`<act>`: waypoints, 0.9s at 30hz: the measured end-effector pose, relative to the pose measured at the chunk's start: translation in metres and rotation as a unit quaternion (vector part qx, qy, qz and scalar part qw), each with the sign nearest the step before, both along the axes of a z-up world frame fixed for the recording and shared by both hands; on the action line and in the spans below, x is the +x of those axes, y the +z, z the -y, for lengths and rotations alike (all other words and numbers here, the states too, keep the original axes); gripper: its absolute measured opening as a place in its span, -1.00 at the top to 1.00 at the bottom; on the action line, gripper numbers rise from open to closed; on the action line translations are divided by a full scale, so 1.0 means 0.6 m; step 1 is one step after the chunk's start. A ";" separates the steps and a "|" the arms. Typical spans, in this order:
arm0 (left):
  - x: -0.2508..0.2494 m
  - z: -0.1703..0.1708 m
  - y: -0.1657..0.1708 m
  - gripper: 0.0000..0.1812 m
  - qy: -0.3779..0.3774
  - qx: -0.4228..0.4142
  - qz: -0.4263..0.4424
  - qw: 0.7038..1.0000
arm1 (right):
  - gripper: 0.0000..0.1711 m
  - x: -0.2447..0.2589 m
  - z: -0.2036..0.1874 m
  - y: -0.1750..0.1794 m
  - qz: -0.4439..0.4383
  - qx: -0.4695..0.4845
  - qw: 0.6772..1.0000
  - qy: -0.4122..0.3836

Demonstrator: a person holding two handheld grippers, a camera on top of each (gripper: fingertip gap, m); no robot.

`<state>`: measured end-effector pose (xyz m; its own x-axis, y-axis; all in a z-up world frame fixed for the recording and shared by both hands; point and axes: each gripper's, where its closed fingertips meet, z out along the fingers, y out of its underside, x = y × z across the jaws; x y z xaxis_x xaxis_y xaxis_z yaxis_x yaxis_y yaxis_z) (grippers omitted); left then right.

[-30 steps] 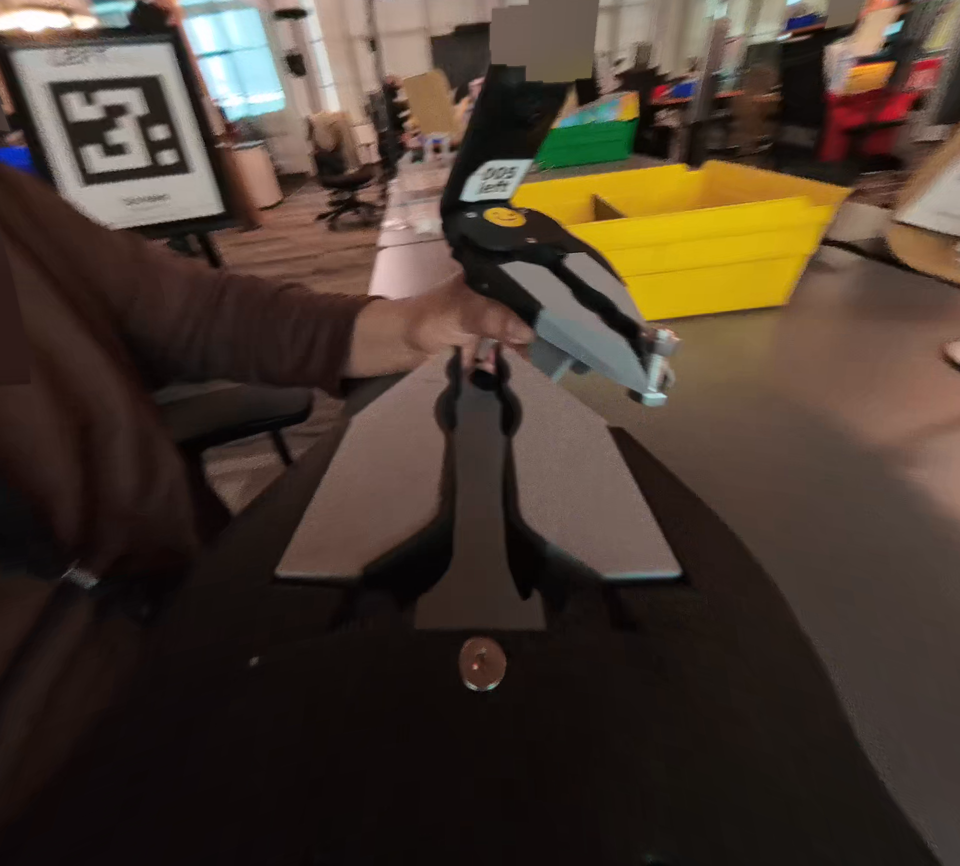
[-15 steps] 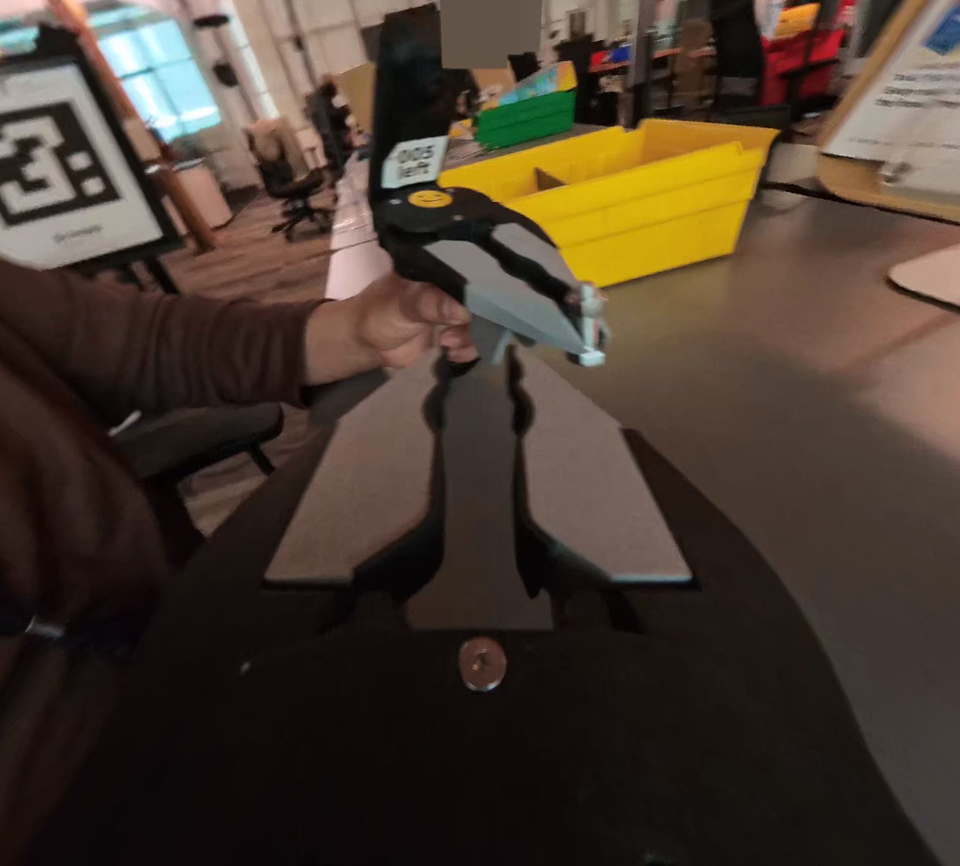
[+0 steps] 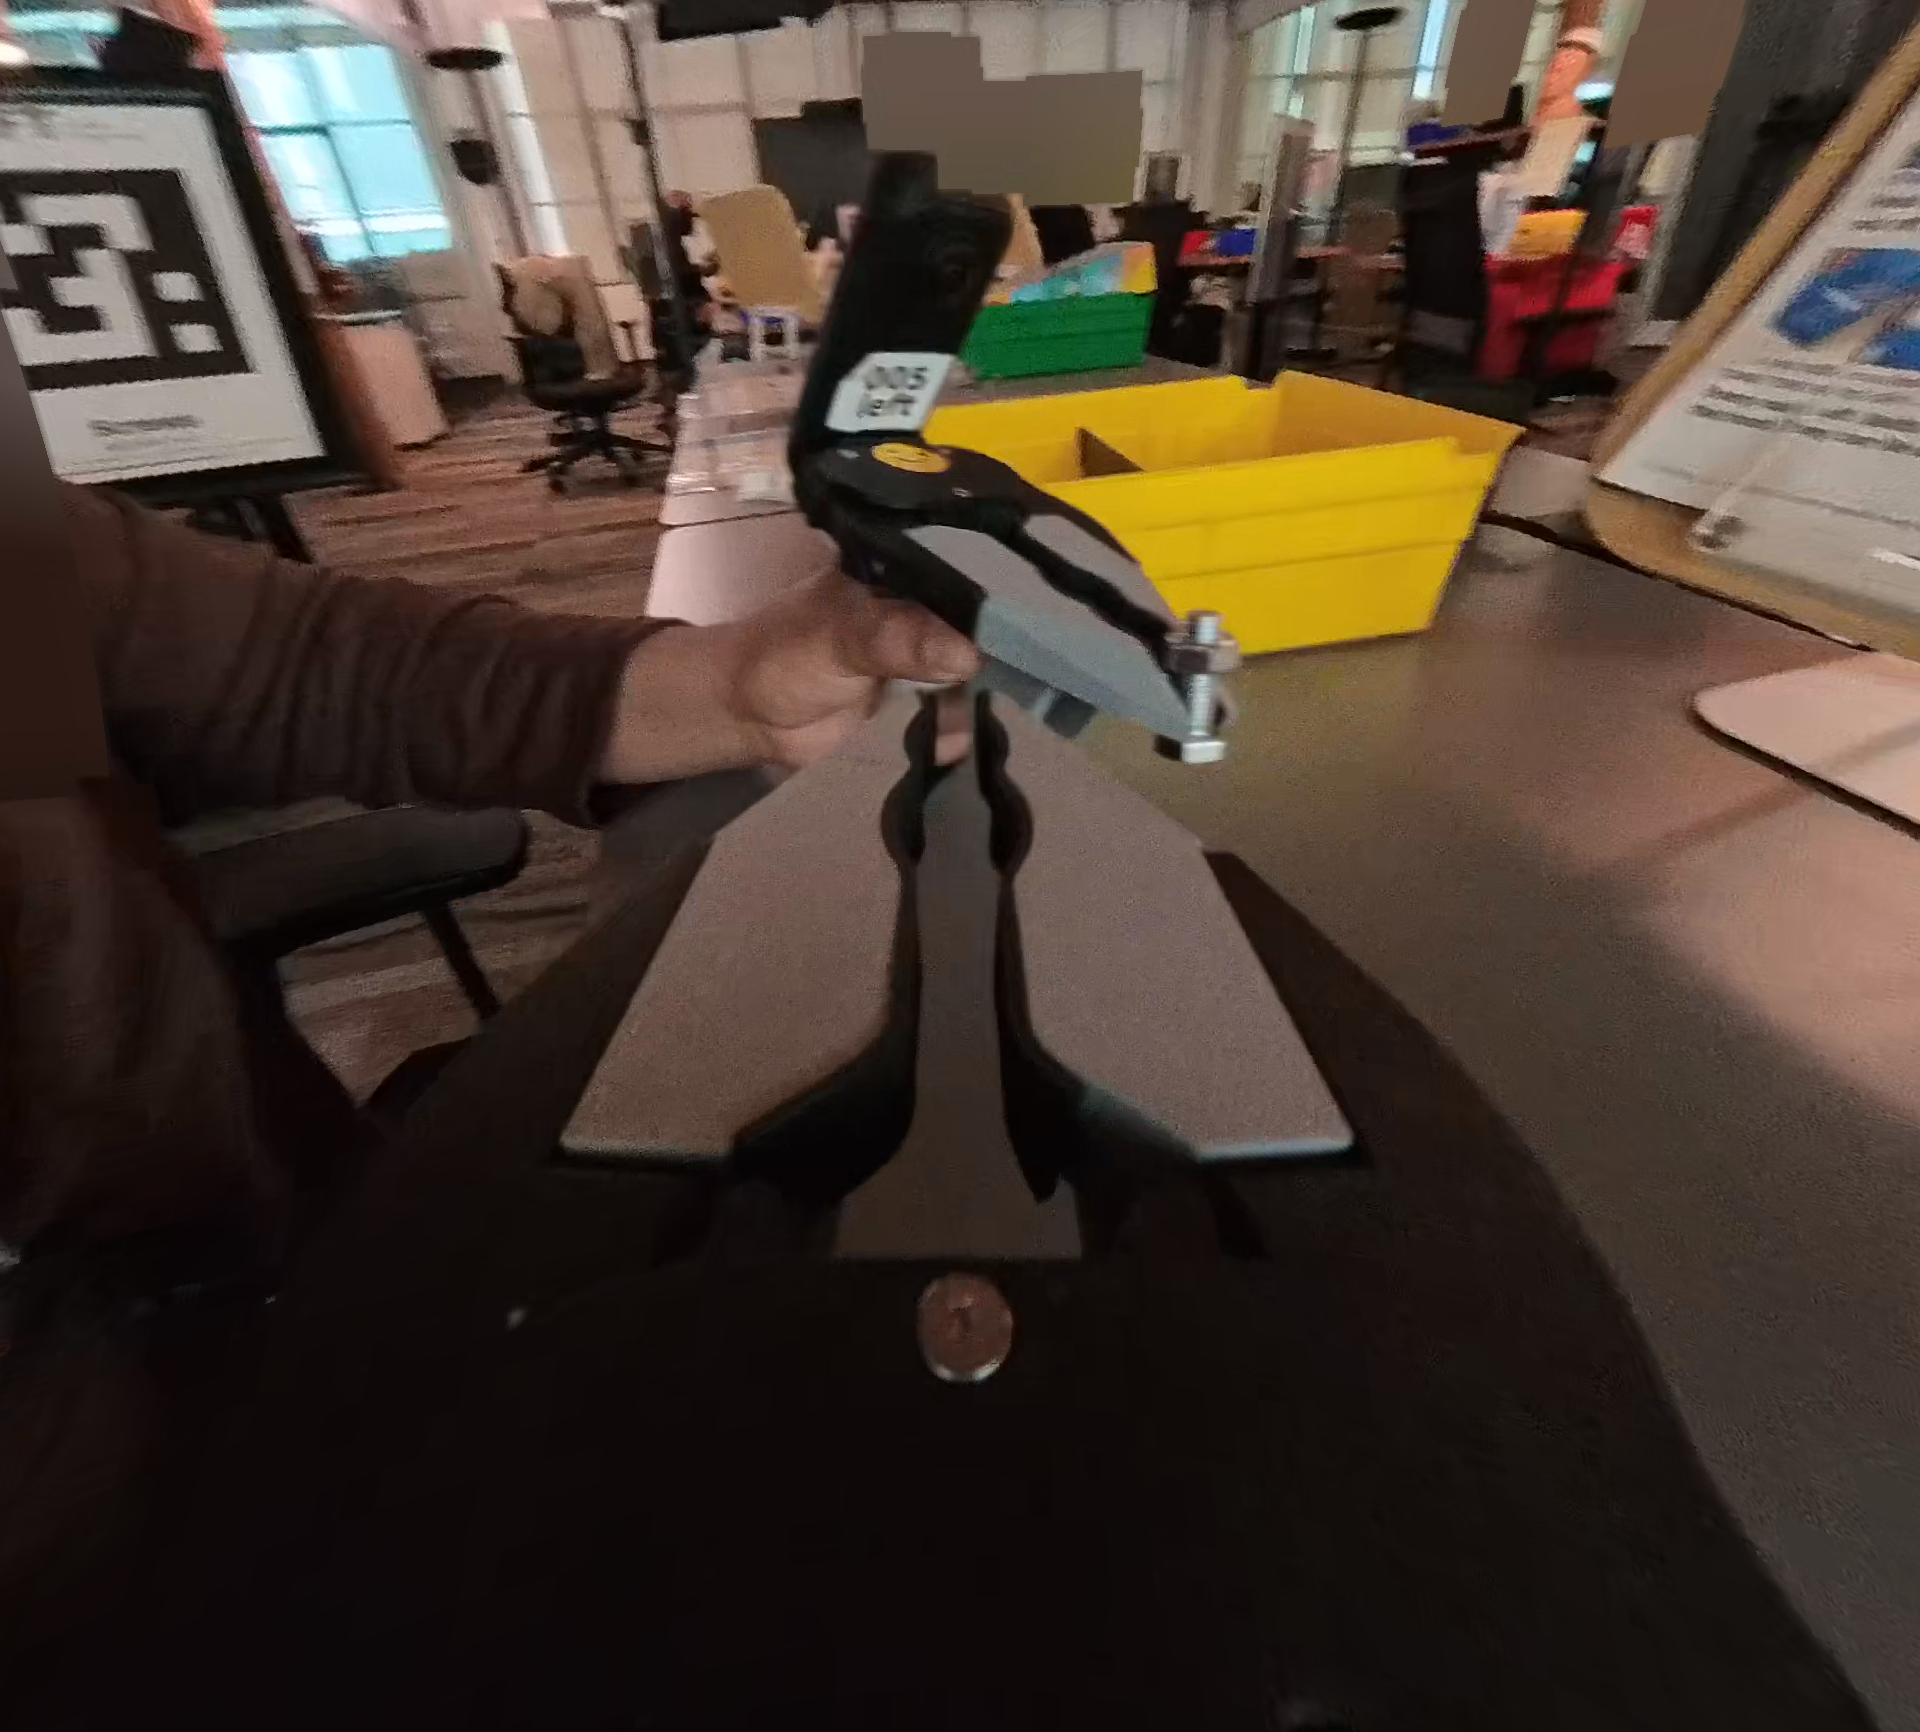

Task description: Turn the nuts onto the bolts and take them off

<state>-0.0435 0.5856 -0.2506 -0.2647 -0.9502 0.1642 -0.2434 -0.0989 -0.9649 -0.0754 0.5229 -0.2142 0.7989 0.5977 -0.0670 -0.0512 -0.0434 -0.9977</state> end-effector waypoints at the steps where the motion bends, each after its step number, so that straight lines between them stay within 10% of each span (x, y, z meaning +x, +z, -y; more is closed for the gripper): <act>1: -0.001 0.012 -0.004 0.92 -0.018 0.002 -0.004 1.000 | 0.81 0.017 -0.013 -0.009 0.005 -0.017 0.999 -0.036; 5: 0.003 0.072 -0.010 0.92 -0.077 0.056 -0.006 0.995 | 0.57 0.041 -0.040 -0.038 0.003 -0.068 0.994 -0.090; 18: 0.013 0.074 -0.026 0.87 -0.068 0.070 -0.017 0.995 | 0.84 0.062 -0.048 -0.056 0.075 -0.082 0.981 -0.162; 27: 0.011 0.062 -0.020 0.84 -0.058 0.050 -0.012 0.997 | 0.84 0.084 0.032 0.082 0.079 -0.004 0.972 -0.221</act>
